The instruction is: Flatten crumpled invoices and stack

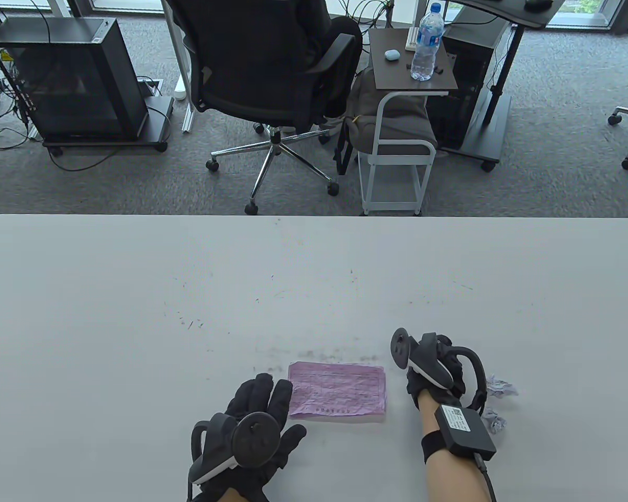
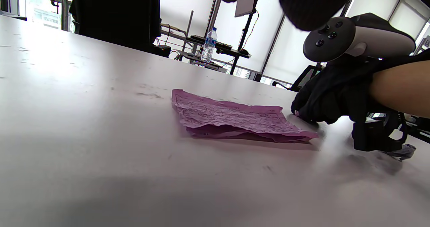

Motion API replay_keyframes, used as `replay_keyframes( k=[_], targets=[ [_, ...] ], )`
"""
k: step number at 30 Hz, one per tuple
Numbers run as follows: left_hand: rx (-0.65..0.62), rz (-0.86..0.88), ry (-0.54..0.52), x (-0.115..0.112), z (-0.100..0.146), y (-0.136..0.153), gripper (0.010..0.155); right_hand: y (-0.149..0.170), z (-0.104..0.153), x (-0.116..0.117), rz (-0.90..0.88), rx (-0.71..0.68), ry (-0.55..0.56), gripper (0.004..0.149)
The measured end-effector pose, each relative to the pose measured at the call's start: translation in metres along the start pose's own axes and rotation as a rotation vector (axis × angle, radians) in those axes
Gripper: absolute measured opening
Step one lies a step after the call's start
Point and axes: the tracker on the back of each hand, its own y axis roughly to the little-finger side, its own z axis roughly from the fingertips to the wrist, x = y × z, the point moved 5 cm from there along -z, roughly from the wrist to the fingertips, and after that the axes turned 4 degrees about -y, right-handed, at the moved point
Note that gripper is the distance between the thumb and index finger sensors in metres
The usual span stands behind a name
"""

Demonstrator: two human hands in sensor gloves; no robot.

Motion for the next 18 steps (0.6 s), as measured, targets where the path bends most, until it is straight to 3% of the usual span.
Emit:
replay_keyframes(
  k=[4,9,13,18],
  targets=[
    [0.023,0.020,0.009,-0.002,-0.001,0.007,0.073,-0.004,0.013,-0.014,0.024,-0.024,0.063,0.034],
    [-0.004,0.135,-0.014,0.004,-0.001,0.009,0.074,-0.011,0.048,-0.052,-0.057,-0.108,0.178,0.034],
    [-0.073,0.320,-0.054,0.013,0.001,0.006,0.075,-0.015,0.098,-0.087,-0.286,-0.208,0.304,0.032],
    [-0.106,0.273,-0.091,0.022,0.006,-0.002,0.073,-0.025,0.161,-0.107,-0.773,-0.361,0.281,0.034]
  ],
)
